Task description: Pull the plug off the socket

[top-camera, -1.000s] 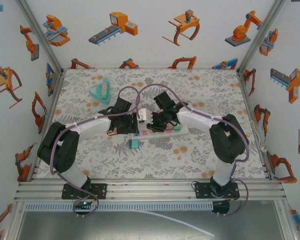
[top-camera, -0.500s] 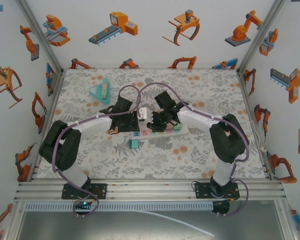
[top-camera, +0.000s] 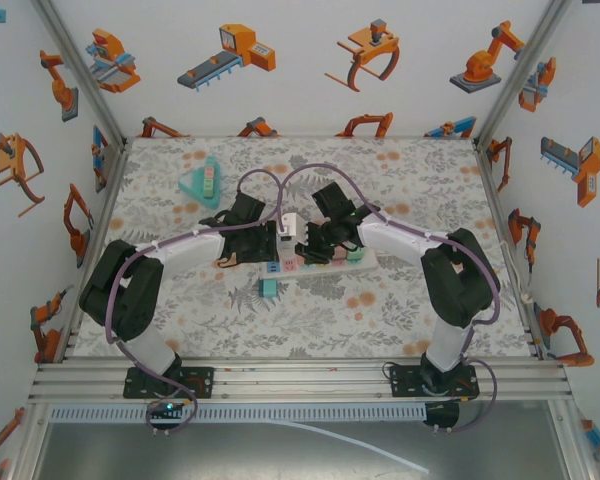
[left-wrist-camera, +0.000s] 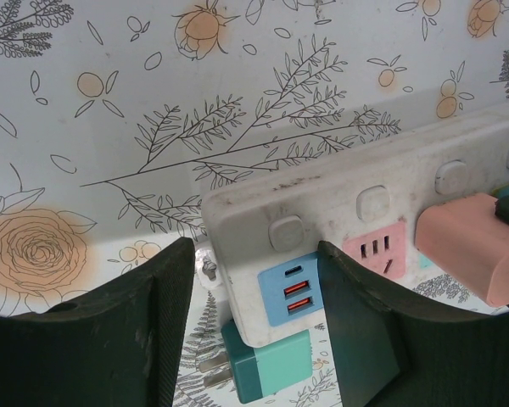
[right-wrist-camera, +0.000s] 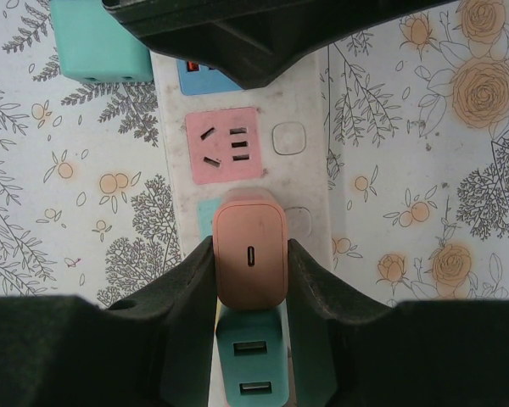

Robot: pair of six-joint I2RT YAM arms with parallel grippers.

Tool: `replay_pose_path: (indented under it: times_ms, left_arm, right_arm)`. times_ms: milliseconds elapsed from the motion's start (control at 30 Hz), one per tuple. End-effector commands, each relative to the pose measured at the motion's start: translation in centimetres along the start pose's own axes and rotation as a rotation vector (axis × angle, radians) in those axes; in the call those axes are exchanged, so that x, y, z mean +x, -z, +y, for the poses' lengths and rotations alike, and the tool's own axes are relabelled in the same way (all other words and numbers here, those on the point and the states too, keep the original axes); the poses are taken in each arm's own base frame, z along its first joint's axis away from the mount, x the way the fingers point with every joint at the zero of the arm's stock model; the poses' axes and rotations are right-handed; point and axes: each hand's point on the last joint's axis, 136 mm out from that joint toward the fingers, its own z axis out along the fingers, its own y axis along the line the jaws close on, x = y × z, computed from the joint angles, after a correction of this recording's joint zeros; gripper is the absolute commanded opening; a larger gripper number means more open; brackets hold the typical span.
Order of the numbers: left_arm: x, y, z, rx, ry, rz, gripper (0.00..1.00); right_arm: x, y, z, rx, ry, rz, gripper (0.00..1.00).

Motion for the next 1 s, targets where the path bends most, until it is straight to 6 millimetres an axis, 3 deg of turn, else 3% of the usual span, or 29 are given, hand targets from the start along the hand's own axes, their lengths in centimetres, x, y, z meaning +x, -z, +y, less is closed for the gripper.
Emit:
replay_pose_path:
  times_ms: [0,667,800,967]
  left_arm:
    - [5.3,-1.9,5.1,-0.214,-0.055,0.169,0.57]
    - [5.2,-2.1,4.5,-0.181,-0.059,0.159,0.57]
    - [3.5,-1.0,2.5,-0.091,-0.048,0.106,0.57]
    - [-0.4,1.5,-0.4,0.014,-0.077,0.0,0.57]
  right_arm:
    - [-5.1,2.8,-1.5,0.08,0.087,-0.158,0.22]
    - [-5.3,3.9,-1.3,0.1,0.089,-0.156,0.22]
    - [-6.5,5.1,-1.9,0.16,0.048,-0.199,0.22]
    - [-9.5,7.9,-3.9,0.308,-0.24,-0.358,0.22]
